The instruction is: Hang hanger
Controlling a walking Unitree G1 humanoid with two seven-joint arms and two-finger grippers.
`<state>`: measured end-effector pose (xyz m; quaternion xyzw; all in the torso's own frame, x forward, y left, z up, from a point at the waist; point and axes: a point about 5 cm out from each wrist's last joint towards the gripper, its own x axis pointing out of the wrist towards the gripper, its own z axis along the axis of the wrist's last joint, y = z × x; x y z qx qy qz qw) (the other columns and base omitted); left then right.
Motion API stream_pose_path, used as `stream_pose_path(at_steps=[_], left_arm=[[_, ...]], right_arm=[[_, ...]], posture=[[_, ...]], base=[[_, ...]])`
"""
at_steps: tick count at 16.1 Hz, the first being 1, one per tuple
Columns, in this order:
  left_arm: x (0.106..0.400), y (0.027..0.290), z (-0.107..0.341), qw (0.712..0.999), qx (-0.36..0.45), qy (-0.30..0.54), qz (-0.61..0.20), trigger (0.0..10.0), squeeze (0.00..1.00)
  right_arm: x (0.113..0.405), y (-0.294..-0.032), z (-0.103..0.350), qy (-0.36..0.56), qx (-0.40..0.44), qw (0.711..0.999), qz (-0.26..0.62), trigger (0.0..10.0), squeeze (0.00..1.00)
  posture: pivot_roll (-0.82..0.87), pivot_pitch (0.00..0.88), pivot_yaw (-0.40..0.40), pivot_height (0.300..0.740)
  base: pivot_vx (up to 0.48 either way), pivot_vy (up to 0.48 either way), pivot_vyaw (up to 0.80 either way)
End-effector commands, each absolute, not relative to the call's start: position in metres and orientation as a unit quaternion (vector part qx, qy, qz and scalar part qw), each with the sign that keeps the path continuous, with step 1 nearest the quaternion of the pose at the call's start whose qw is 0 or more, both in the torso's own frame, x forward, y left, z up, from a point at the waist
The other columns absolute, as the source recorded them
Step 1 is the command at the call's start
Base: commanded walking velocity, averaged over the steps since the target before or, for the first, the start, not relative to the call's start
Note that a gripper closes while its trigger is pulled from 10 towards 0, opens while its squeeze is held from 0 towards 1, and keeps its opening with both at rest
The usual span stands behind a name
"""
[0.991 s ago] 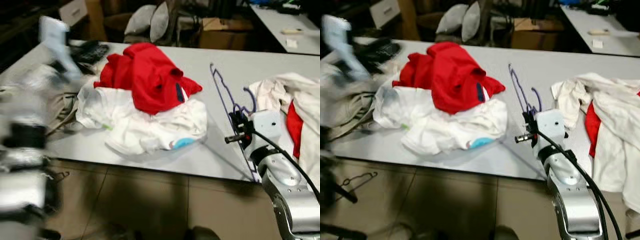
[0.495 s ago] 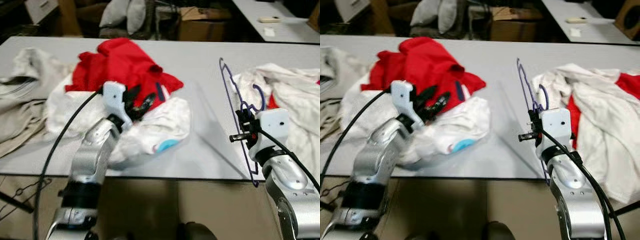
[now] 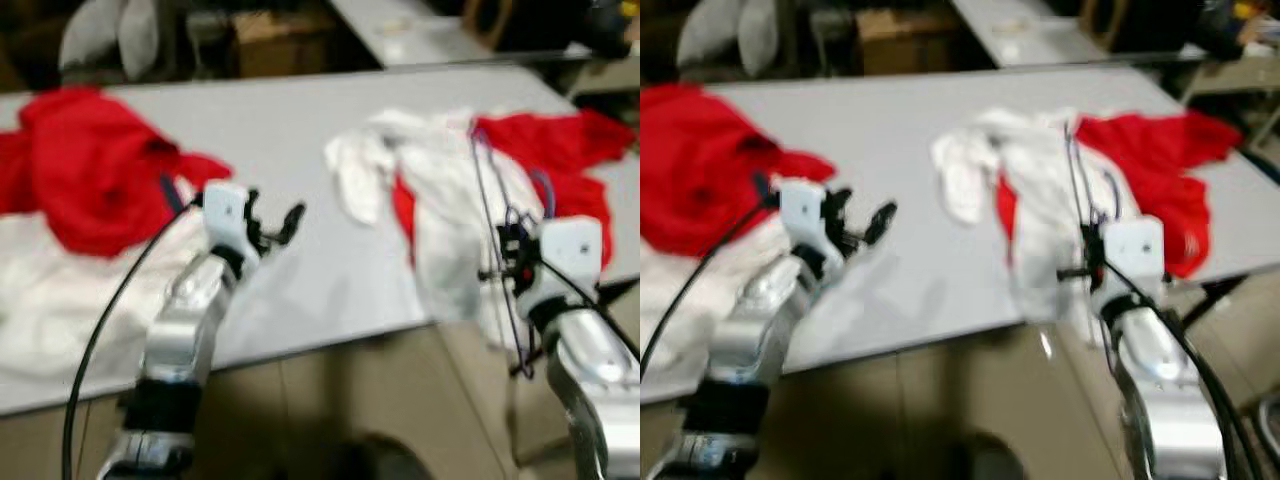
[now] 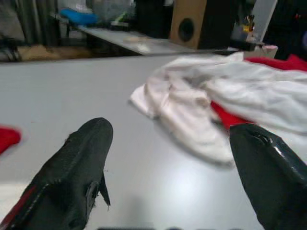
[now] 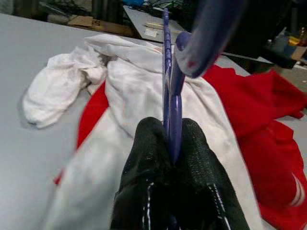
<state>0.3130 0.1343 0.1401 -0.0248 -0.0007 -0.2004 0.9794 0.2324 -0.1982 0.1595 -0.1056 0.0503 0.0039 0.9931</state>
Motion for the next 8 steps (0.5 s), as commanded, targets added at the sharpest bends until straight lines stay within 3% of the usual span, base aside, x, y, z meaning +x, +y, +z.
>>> stream_pose_path(at_steps=[1, 3, 6, 8], left_arm=[[0.3127, 0.1362, 0.1416, 0.98, -0.028, -0.004, -0.198, 10.0, 0.35], [0.31, 0.1289, 0.1437, 0.972, -0.015, -0.019, -0.234, 10.0, 0.27], [0.3114, 0.1301, 0.1379, 0.975, -0.01, 0.005, -0.221, 10.0, 0.26], [0.3127, 0.1313, 0.1359, 0.977, -0.025, 0.016, -0.21, 10.0, 0.26]], right_arm=[[0.2333, -0.1961, 0.1615, 0.046, -0.106, 0.993, 0.007, 10.0, 0.0], [0.231, -0.1933, 0.1578, 0.053, -0.086, 0.995, 0.002, 10.0, 0.0], [0.2286, -0.194, 0.1542, 0.059, -0.071, 0.996, -0.009, 10.0, 0.0], [0.2292, -0.194, 0.1562, 0.053, -0.071, 0.996, -0.009, 10.0, 0.0]], posture=[[-0.19, 0.0, 0.022, 0.74], [-0.19, 0.0, 0.022, 0.74], [-0.19, 0.0, 0.036, 0.74], [-0.2, 0.0, 0.037, 0.74]], base=[[0.0, 0.0, 0.0], [0.0, 0.48, 0.0], [0.0, 0.48, 0.0], [0.0, 0.0, 0.0]])
